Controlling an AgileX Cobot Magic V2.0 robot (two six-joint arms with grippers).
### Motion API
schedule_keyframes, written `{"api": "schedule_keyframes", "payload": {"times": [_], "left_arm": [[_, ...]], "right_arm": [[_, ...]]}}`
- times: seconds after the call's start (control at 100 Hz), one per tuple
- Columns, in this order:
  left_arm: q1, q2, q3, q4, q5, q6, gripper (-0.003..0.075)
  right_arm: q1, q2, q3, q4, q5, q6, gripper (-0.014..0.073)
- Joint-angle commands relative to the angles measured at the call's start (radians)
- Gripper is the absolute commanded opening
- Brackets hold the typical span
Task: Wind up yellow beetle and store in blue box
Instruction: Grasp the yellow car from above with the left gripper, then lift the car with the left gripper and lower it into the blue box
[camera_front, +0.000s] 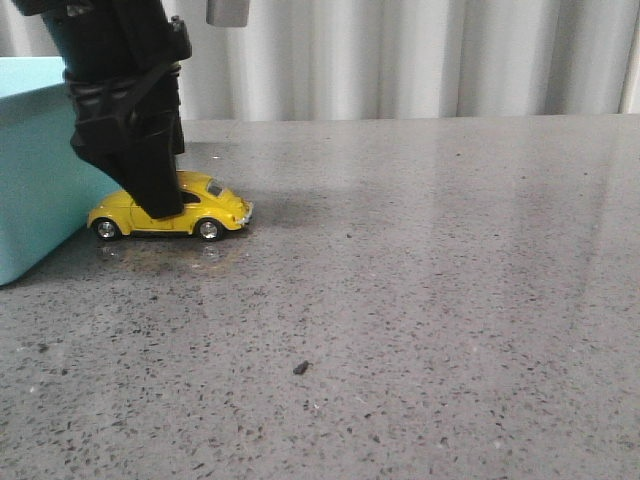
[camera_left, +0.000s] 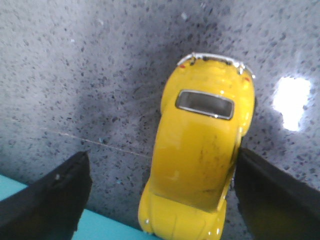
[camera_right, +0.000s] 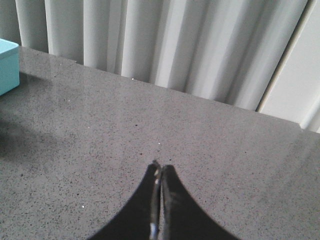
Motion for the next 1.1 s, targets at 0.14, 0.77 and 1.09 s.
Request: {"api": "schedule_keyframes", "payload": {"times": [0.14,0.77,1.09], "left_arm": [[0.051,-0.019,-0.032,-0.158,-0.032,0.111,0.0553],[0.057,0.010,-0.034,-0.256,-0.025,0.150,0.0187],[0.057,0.004,-0.272,-0.337,-0.032,0.146,0.0040]], "right_arm": [[0.004,0.011,-0.015,-0.017,-0.073,-0.011,-0.0052],[0.004,0.011,-0.015,-0.025,-0.073,-0.011,-0.0052],[0.004,0.011,-0.015,-0.025,-0.073,-0.011,-0.0052]]}}
